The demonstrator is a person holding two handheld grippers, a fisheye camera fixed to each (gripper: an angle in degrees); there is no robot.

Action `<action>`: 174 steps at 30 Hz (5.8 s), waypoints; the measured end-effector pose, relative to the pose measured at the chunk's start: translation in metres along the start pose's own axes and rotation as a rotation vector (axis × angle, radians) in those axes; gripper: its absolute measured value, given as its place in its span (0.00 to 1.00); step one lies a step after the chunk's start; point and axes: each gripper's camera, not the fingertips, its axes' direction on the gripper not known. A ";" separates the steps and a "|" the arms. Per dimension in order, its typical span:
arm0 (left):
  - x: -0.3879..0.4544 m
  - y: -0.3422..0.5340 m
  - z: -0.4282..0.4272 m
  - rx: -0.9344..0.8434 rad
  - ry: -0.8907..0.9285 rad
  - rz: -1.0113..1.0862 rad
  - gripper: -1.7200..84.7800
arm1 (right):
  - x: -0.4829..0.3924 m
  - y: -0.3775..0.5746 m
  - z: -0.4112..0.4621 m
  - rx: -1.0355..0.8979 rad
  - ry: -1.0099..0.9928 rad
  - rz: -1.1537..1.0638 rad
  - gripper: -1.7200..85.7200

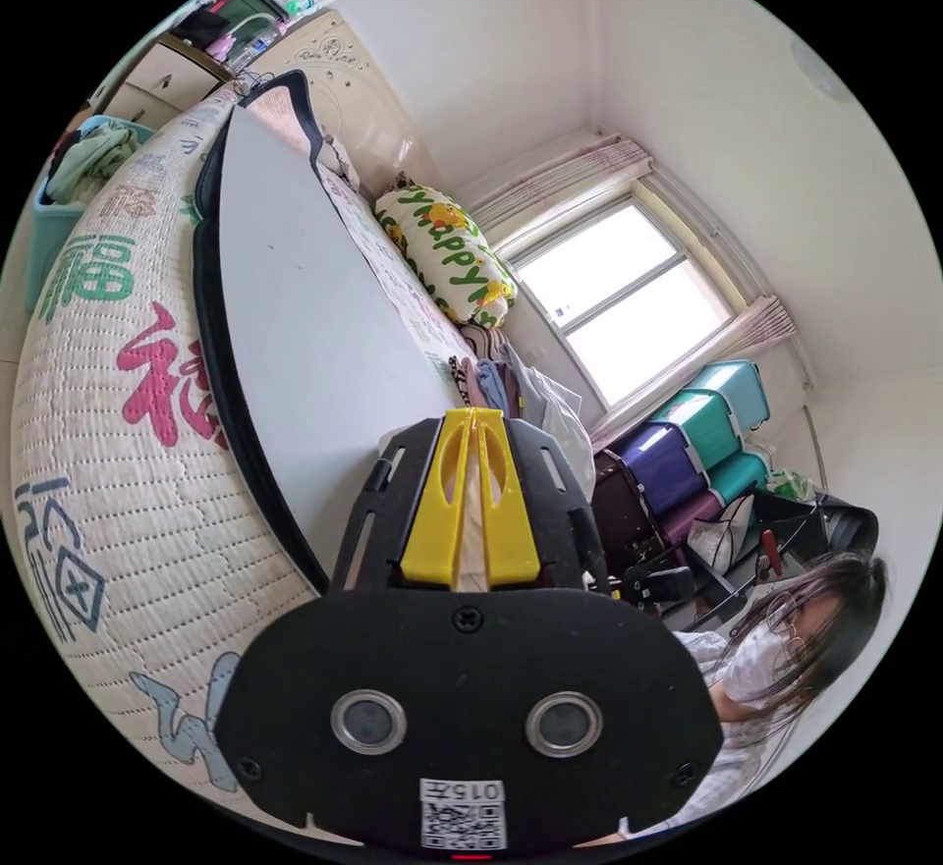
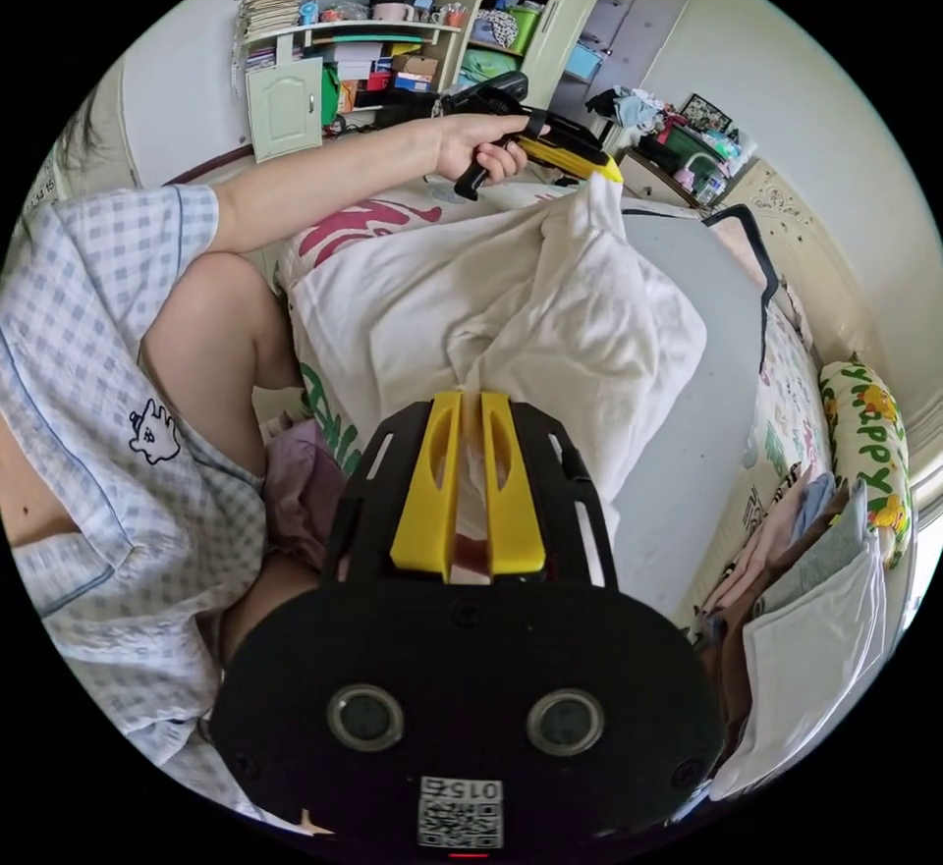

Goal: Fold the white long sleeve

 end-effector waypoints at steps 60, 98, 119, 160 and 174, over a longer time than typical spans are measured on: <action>-0.063 0.046 0.037 -0.121 -0.474 0.064 0.01 | -0.017 -0.023 0.017 0.026 -0.447 -0.230 0.02; 0.113 0.413 0.129 -0.705 -0.574 0.614 0.06 | 0.139 0.136 -0.109 0.264 -0.117 0.280 0.06; 0.120 0.444 0.062 -0.617 -0.501 0.569 0.02 | 0.204 0.125 -0.109 0.117 -0.369 0.238 0.02; -0.048 0.063 -0.003 -0.180 -0.387 -0.026 0.12 | 0.472 0.012 -0.046 0.259 -0.504 0.713 0.16; -0.062 0.005 -0.031 -0.173 -0.362 -0.060 0.05 | 0.473 -0.015 0.001 0.196 -0.508 0.747 0.08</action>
